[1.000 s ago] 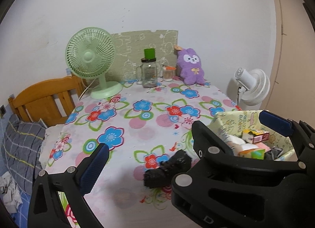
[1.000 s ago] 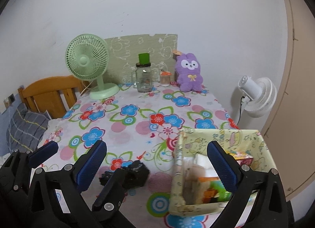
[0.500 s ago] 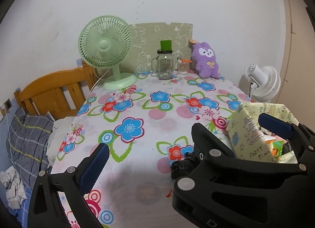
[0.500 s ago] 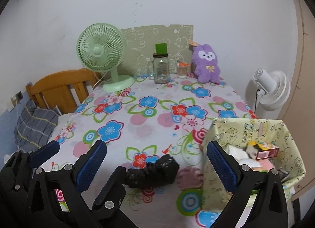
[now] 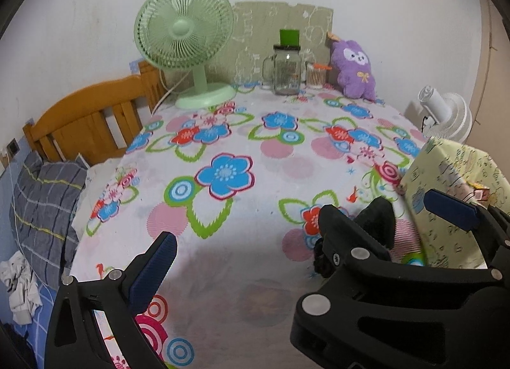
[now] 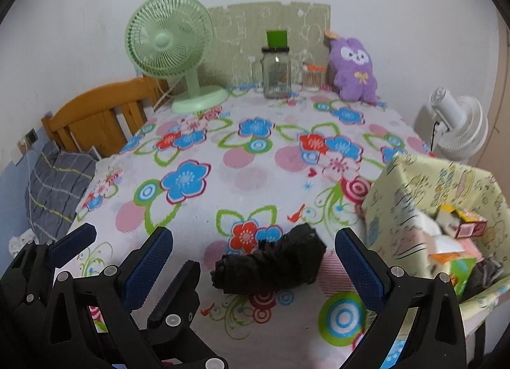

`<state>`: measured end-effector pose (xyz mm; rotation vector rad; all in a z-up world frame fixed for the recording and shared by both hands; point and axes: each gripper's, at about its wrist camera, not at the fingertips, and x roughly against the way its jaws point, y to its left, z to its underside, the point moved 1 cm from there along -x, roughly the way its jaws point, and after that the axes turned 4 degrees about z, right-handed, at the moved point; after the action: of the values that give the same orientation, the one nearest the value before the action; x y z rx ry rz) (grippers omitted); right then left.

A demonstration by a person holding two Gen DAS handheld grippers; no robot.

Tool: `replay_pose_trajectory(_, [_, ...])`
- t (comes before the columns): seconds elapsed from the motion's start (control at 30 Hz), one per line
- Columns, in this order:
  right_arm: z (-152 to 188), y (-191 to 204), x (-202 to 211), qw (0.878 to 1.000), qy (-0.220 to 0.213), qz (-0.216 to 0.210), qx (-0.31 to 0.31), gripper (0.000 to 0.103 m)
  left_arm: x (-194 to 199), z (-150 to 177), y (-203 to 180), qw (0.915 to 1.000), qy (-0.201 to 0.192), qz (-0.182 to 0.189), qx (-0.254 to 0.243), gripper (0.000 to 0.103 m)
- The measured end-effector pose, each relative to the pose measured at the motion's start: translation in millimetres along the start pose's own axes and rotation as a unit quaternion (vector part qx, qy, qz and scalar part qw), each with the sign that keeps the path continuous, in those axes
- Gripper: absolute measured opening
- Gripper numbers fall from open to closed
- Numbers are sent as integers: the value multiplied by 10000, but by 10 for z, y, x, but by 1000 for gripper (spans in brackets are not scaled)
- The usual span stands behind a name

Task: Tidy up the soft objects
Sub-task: 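Move the right tool down to the black plastic bag roll, then close the right tool on the black bag roll and lift it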

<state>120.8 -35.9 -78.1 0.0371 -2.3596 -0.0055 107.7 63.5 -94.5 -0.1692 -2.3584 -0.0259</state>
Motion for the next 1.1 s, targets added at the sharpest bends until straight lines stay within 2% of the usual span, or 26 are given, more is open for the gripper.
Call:
replay_pose_trajectory(0.5, [114, -70, -516, 9970, 697, 321, -81, 103, -446, 91, -27, 9985, 548, 8, -78, 103])
replay_pose_trajectory(0.67, [107, -86, -640, 9963, 771, 382, -59, 103, -544, 87, -41, 9979, 636, 28, -72, 103])
replay_pose_trajectory(0.83, [138, -109, -815, 9934, 1117, 199, -162, 103, -634, 104, -62, 9970, 761, -23, -135, 103])
replay_pose_trajectory(1.03, [153, -84, -845, 9937, 1105, 127, -103, 93, -673, 115, -32, 9967, 808, 47, -56, 103])
replay_pose_trajectory(1.1, [146, -79, -837, 9942, 1059, 183, -61, 84, -676, 116, -35, 9967, 806, 73, -47, 103])
